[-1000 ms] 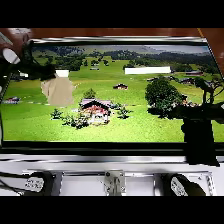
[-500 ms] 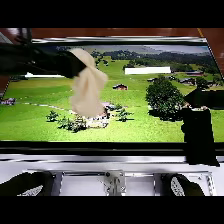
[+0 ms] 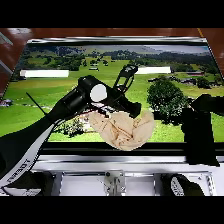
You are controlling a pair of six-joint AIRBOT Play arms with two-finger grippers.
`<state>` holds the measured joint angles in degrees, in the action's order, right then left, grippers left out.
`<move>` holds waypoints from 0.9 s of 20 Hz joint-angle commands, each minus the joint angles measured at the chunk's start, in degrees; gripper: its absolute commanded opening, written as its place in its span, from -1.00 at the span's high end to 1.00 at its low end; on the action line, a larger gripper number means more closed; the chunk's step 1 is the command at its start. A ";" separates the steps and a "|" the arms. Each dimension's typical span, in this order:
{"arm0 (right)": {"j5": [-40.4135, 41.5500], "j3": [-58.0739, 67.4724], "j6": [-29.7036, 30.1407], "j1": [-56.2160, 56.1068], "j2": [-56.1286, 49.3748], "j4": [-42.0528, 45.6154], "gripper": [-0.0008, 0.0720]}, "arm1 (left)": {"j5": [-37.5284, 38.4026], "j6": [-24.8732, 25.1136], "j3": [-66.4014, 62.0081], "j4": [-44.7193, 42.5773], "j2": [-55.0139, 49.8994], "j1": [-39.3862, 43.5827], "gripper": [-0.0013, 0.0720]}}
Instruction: Fold the shirts.
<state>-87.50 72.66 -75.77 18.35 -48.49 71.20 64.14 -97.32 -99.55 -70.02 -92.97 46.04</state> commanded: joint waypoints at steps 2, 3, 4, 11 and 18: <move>1.36 -0.98 0.22 0.04 -6.16 1.20 -0.71 | 15.08 2.36 0.55 0.57 0.98 -11.30 -0.99; 1.81 -2.32 0.24 0.04 -8.33 1.18 -0.87 | 16.76 2.60 2.27 0.66 2.91 -14.38 -0.99; 2.01 -3.80 0.28 0.04 -10.38 0.85 -0.87 | 16.85 2.60 5.35 0.66 5.18 -16.68 -0.99; 4.39 -12.39 3.21 0.04 -24.50 -6.73 -0.87 | -0.98 4.68 41.99 18.23 14.73 -20.31 -1.00; 5.11 -12.41 2.40 0.00 -33.07 -9.90 -0.87 | -16.83 8.00 46.84 30.18 5.49 -14.80 -0.99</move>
<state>-82.85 60.49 -72.88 18.35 -78.63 62.59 54.48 -91.02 -54.57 -46.04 -84.44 29.56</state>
